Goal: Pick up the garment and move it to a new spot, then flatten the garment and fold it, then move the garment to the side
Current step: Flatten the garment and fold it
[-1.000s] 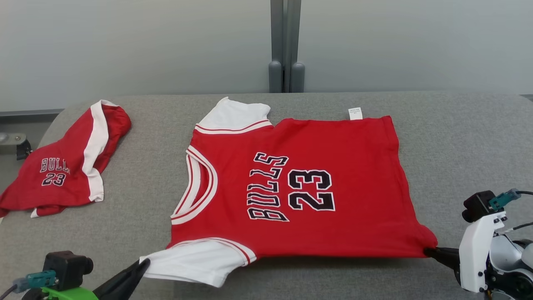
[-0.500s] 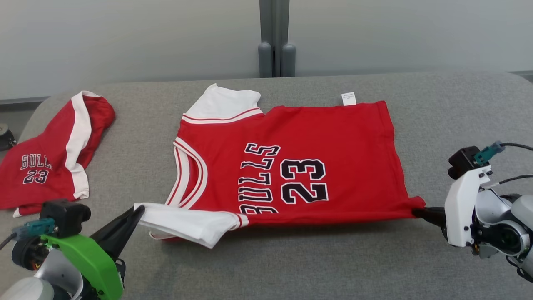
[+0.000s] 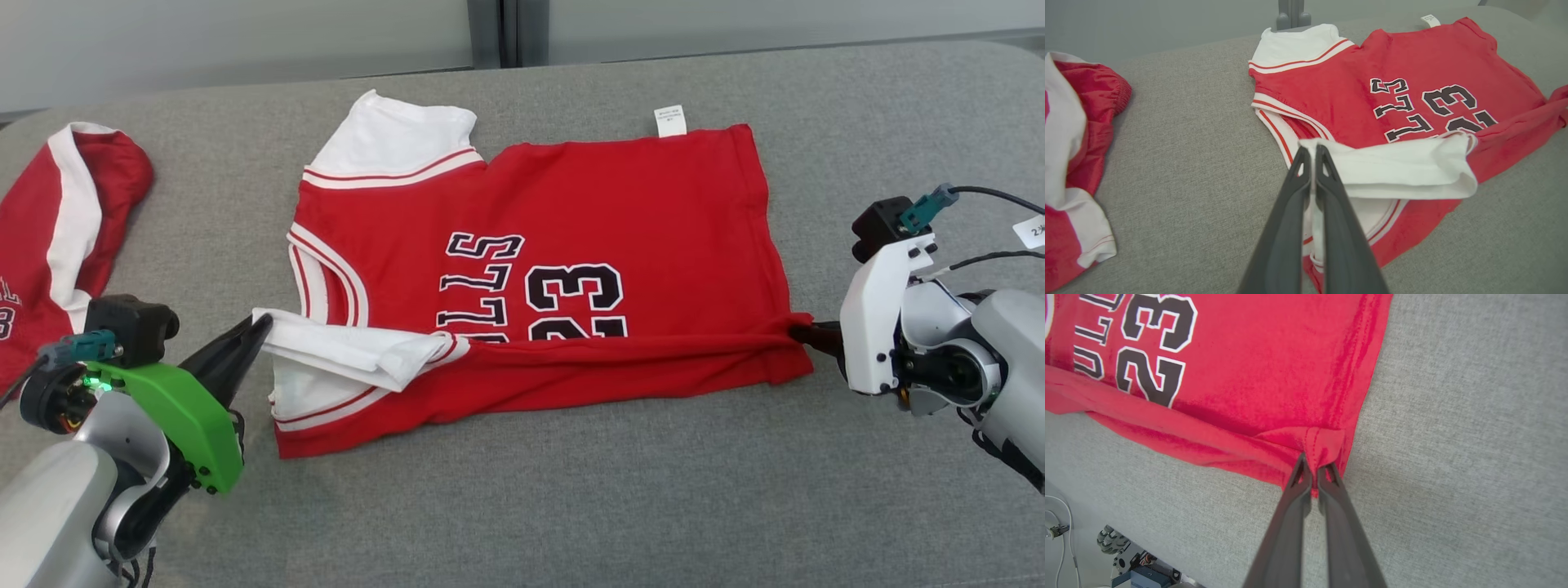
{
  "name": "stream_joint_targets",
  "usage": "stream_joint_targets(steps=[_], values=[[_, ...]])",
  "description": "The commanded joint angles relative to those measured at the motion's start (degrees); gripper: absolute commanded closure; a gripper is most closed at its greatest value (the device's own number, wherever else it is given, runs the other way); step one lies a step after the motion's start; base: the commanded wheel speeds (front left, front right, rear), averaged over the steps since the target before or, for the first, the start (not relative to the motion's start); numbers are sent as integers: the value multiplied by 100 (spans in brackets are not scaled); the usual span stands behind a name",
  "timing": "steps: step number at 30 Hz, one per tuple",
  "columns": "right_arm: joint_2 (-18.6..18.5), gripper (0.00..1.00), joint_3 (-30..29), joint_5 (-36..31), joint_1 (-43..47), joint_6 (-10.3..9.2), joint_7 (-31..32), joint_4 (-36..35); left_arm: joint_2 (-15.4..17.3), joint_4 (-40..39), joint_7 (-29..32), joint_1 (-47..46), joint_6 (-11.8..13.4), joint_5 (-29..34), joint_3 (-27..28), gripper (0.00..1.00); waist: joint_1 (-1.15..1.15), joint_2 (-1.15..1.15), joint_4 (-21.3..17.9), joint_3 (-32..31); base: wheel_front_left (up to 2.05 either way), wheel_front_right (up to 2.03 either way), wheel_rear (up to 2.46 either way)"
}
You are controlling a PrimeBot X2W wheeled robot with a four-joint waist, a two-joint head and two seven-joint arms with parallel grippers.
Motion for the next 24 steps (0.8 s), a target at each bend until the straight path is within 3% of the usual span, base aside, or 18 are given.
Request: stream_joint_targets(steps=[1, 10, 11, 12, 13, 15, 20, 24], values=[[47, 100, -8, -62, -99, -9, -15, 80, -45, 111, -55, -167, -22, 69, -25, 100, 0, 0, -72, 176, 0, 0, 0], [320, 100, 10, -285, -407, -9, -390, 353, -249, 763, -254, -724, -52, 253, -318, 100, 0, 0, -73, 353, 0, 0, 0], [333, 70, -2, -322, -421, -10, -474, 390, -262, 849, -288, -772, -43, 288, -316, 100, 0, 0, -71, 353, 0, 0, 0], [334, 0, 7, -397, -441, -9, -591, 425, -279, 959, -360, -829, 26, 357, -307, 100, 0, 0, -65, 353, 0, 0, 0], [346, 0, 13, -429, -452, -10, -660, 475, -302, 1042, -418, -864, 80, 427, -312, 86, 0, 0, -62, 351, 0, 0, 0], [399, 0, 26, -465, -466, -9, -869, 515, -400, 1236, -516, -910, 129, 550, -385, 0, 0, 0, -49, 321, 0, 0, 0], [370, 0, 61, -500, -377, -9, -1233, 677, -580, 1505, -744, -922, 84, 497, -408, 0, 0, 0, -26, 215, 0, 0, 0], [353, 0, -56, -636, -342, -9, -1945, 825, -696, 1664, -958, -849, 146, 561, -430, 0, 0, 0, -6, 82, 0, 0, 0]])
